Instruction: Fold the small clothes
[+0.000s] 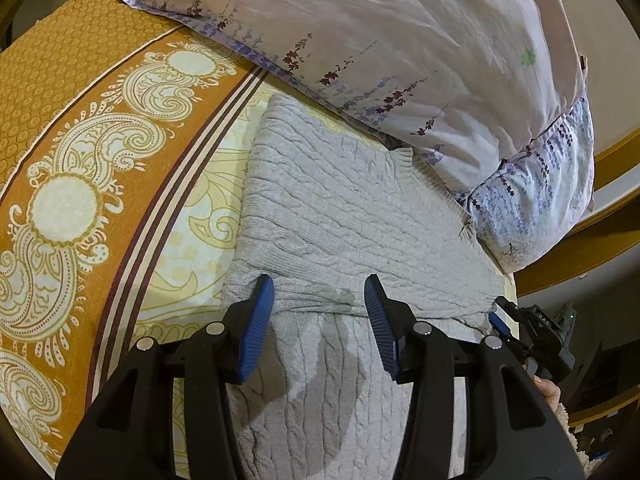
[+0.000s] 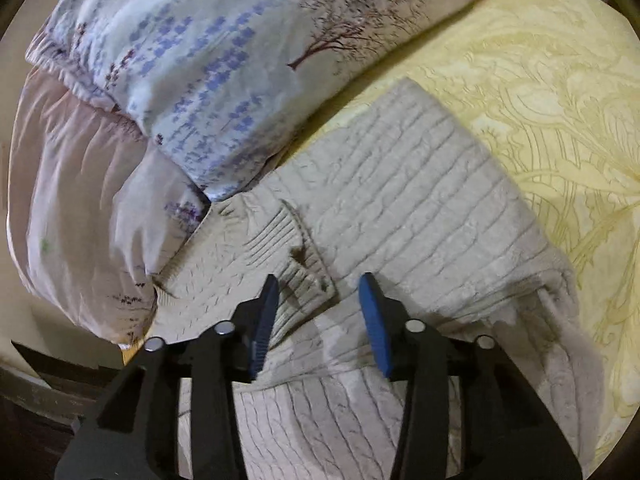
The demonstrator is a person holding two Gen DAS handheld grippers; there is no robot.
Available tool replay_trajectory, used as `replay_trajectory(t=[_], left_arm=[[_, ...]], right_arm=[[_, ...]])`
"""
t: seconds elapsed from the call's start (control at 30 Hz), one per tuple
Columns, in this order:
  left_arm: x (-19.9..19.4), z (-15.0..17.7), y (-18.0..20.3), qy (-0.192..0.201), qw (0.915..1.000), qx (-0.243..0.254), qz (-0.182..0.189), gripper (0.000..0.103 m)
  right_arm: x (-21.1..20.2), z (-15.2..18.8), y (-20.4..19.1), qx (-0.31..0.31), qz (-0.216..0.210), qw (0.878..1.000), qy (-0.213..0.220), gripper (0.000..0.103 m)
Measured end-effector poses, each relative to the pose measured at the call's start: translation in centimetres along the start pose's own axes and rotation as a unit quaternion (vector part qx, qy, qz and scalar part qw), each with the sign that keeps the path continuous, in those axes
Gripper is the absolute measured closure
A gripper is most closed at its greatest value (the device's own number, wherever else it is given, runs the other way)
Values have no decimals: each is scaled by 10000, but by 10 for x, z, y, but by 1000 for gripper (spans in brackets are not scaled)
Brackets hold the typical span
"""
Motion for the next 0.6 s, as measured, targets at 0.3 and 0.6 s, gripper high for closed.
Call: replay_trajectory(t=[0.3, 0.6], left_arm=[[2, 0, 3, -17, 9999, 66, -103, 53], [-3, 6, 8, 30, 10000, 53, -7, 52]], right_arm=[[-11, 1, -27, -563, -126, 9981, 226, 97], [-20, 21, -6, -735, 541, 9957, 137, 97]])
Point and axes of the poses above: each gripper's, at about its wrist camera, not at the fingertips, and x roughly the way its jaws point, y to its right, z to its underside, the point moved 6 cm from there along x, roughly the way its jaws point, and after that the axes turned 2 degrees about z, right-handed, at the moved point
